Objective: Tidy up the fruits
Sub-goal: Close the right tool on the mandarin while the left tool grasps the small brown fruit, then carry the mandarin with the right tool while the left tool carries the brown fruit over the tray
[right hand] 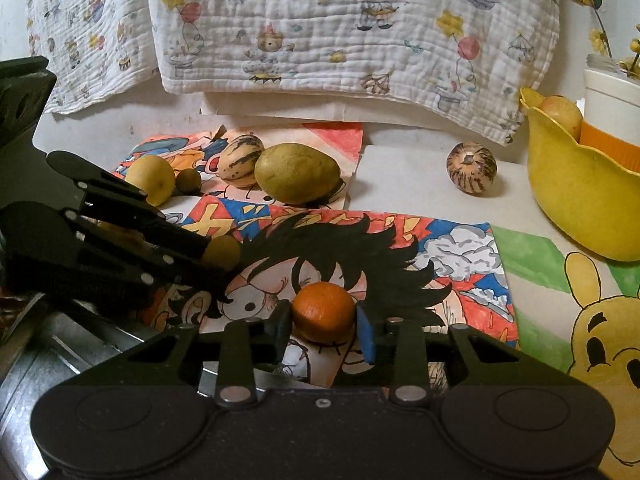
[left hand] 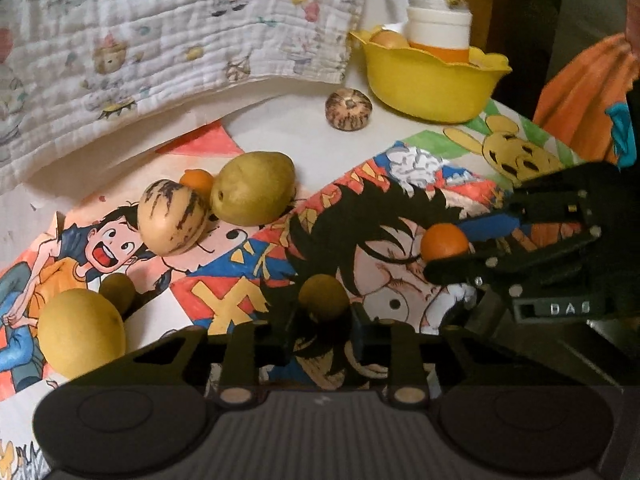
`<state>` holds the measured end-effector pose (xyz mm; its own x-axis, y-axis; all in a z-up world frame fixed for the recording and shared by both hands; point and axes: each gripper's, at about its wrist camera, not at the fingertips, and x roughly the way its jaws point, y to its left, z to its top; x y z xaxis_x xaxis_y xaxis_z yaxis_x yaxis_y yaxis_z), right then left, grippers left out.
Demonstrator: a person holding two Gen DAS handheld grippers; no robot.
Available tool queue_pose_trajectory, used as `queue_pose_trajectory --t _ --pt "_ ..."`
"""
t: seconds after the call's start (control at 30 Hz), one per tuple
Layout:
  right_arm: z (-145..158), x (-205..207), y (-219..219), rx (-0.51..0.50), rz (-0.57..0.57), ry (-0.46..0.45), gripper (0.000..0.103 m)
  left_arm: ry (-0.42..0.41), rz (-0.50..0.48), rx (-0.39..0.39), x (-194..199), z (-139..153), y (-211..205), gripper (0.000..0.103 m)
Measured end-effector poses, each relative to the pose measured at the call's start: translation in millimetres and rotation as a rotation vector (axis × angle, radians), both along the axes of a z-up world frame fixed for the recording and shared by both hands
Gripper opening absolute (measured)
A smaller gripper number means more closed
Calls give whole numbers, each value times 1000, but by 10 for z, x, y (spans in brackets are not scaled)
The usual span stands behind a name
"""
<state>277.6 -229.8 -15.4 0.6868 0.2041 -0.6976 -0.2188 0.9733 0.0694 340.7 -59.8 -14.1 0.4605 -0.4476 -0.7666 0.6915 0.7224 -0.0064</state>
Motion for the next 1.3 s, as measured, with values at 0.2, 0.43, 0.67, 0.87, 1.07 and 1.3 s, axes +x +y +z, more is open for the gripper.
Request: queue_pose_trajectory --t 0.2,0.43,0.67,0.87,1.07,1.3 --pt "-4 12 8 -6 1 -1 36 -3 12 -12 54 29 -24 31" --pt "-6 9 6 -3 1 0 36 2 16 -4 89 0 -111 32" --pt "41 -35 34 -18 21 -24 36 -18 45 -30 1 66 -43 31" --pt "249 -230 108 -27 48 -62 36 -44 90 -71 -258 261 135 31" --pt "433 -545 266 -9 95 -94 36 -53 153 -109 -655 397 385 31" --pt "432 -972 601 43 177 -82 36 -72 205 -147 -1206 524 690 31"
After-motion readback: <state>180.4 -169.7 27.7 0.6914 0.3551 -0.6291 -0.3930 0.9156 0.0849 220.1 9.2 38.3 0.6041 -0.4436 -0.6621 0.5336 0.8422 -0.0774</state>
